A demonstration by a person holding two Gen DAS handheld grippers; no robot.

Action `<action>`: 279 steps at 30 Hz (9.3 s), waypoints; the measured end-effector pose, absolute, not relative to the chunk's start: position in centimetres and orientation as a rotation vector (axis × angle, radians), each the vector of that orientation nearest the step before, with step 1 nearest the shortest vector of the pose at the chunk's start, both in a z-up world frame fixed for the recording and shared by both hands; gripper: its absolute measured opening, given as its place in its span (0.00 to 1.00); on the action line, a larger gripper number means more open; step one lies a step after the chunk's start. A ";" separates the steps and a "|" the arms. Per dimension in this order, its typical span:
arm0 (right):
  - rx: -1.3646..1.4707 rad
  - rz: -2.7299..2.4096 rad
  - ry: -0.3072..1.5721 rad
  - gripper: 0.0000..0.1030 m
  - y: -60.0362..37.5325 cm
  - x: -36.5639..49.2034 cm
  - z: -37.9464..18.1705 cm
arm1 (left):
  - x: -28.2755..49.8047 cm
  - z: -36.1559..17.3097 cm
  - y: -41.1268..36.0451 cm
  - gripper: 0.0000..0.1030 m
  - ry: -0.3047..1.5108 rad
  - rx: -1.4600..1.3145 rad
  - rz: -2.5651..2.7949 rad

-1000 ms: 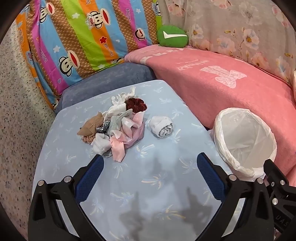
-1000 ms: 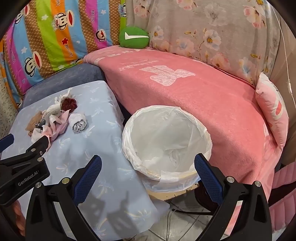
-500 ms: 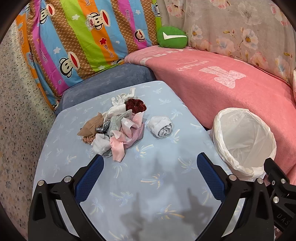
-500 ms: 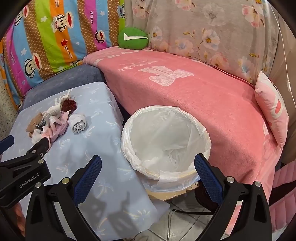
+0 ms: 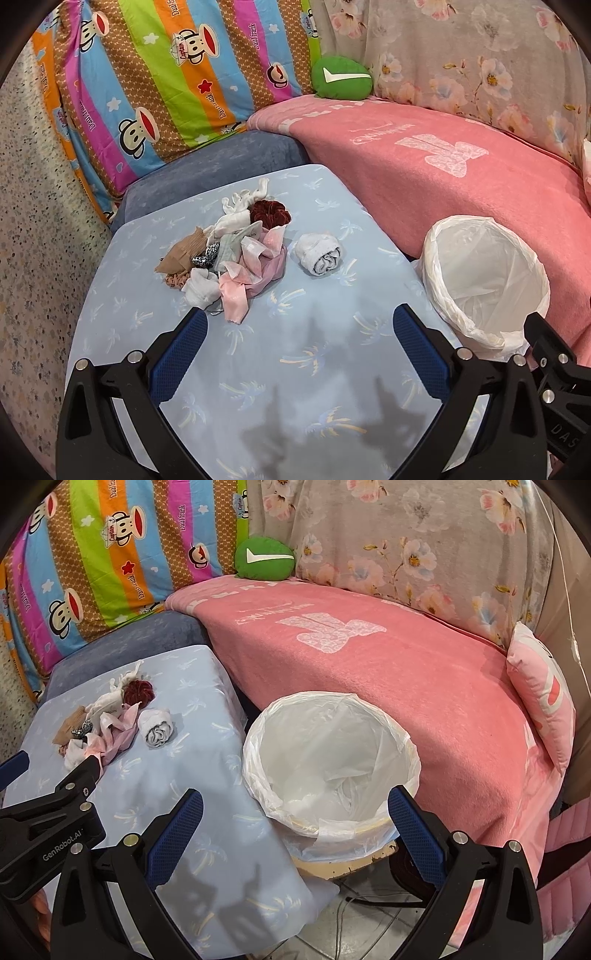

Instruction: Organize soft objects

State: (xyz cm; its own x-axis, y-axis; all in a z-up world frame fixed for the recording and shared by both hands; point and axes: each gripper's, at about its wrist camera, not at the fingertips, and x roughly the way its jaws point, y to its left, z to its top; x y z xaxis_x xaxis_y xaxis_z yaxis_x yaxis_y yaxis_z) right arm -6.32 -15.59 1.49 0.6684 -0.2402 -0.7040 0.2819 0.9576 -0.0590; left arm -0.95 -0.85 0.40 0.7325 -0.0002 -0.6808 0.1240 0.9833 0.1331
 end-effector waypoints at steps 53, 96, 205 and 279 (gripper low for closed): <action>0.065 -0.291 0.787 0.95 -15.2 -6.1 1.2 | -0.9 0.3 -0.5 0.93 0.765 0.148 -0.076; 0.060 -0.294 0.787 0.95 -15.0 -6.0 1.2 | -0.6 0.5 -0.5 0.93 0.764 0.149 -0.081; 0.171 0.105 0.662 0.03 -1.7 4.6 5.2 | 8.3 2.3 10.0 0.30 0.797 -0.081 -0.359; 0.344 -0.386 0.847 0.54 -26.8 0.3 -2.5 | 7.3 3.1 -11.5 0.68 0.819 0.066 -0.654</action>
